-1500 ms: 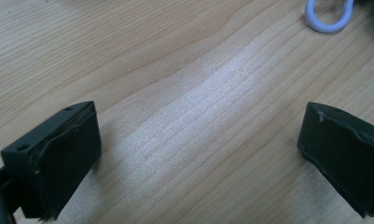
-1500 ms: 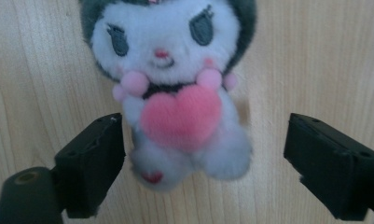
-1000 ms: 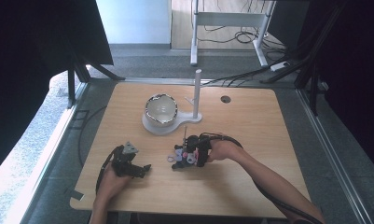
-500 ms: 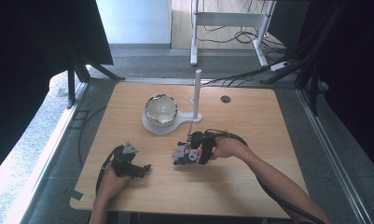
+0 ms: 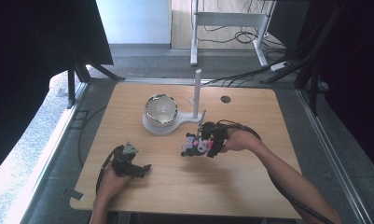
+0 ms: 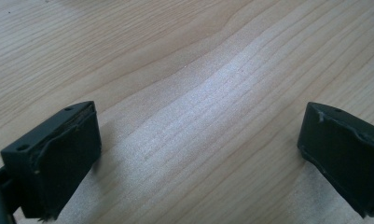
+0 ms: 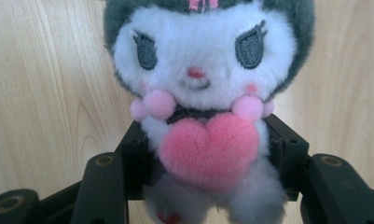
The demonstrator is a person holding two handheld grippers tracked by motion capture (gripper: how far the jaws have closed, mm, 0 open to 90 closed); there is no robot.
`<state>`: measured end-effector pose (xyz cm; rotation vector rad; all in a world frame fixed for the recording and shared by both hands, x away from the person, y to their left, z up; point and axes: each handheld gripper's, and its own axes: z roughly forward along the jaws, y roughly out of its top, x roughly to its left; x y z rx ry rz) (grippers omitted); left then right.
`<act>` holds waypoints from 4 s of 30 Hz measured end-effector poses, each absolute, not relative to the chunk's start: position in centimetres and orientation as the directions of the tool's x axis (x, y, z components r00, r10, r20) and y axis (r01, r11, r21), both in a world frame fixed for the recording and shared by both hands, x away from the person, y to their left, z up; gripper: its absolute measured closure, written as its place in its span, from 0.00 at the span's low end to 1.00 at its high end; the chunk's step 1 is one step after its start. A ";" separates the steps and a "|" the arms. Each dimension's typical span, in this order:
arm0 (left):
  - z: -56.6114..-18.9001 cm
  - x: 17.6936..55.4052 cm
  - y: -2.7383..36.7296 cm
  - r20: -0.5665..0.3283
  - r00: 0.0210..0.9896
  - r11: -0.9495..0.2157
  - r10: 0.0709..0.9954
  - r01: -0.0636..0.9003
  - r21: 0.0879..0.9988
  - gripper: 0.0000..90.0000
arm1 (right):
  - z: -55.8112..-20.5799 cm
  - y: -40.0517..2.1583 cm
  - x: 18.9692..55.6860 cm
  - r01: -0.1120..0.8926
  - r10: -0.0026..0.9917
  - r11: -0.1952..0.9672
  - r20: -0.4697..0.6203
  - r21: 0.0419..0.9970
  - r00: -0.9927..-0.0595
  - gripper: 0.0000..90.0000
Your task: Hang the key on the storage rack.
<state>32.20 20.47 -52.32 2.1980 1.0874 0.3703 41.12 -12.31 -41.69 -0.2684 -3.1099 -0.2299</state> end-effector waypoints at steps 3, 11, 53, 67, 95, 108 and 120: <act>-52.3 32.2 20.5 -0.033 0.615 -0.444 0.788 0.604 0.662 0.00 | -40.8 -13.0 41.4 0.189 0.188 0.970 0.021 0.155 -0.982 0.50; -52.3 32.2 20.4 -0.033 0.616 -0.444 0.787 0.602 0.664 0.00 | -38.6 -14.7 42.1 0.238 0.238 0.956 0.018 0.171 -0.971 0.50; -52.3 32.2 20.5 -0.036 0.619 -0.446 0.785 0.604 0.660 0.00 | -26.6 -20.7 48.6 0.439 0.469 0.855 -0.047 0.277 -0.882 0.50; -52.3 32.2 20.5 -0.036 0.619 -0.446 0.785 0.604 0.661 0.00 | -25.1 -20.2 50.1 0.471 0.508 0.831 -0.059 0.297 -0.859 0.50; -52.3 32.2 20.5 -0.035 0.619 -0.447 0.785 0.604 0.660 0.00 | -26.1 -20.7 50.7 0.496 0.533 0.820 -0.068 0.287 -0.843 0.50; -52.3 32.2 20.5 -0.037 0.620 -0.447 0.784 0.604 0.660 0.00 | -25.2 -20.1 50.7 0.483 0.521 0.822 -0.056 0.300 -0.852 0.50; -52.3 32.2 20.5 -0.036 0.619 -0.447 0.784 0.604 0.660 0.00 | -27.1 -20.5 51.9 0.516 0.549 0.809 -0.047 0.281 -0.835 0.50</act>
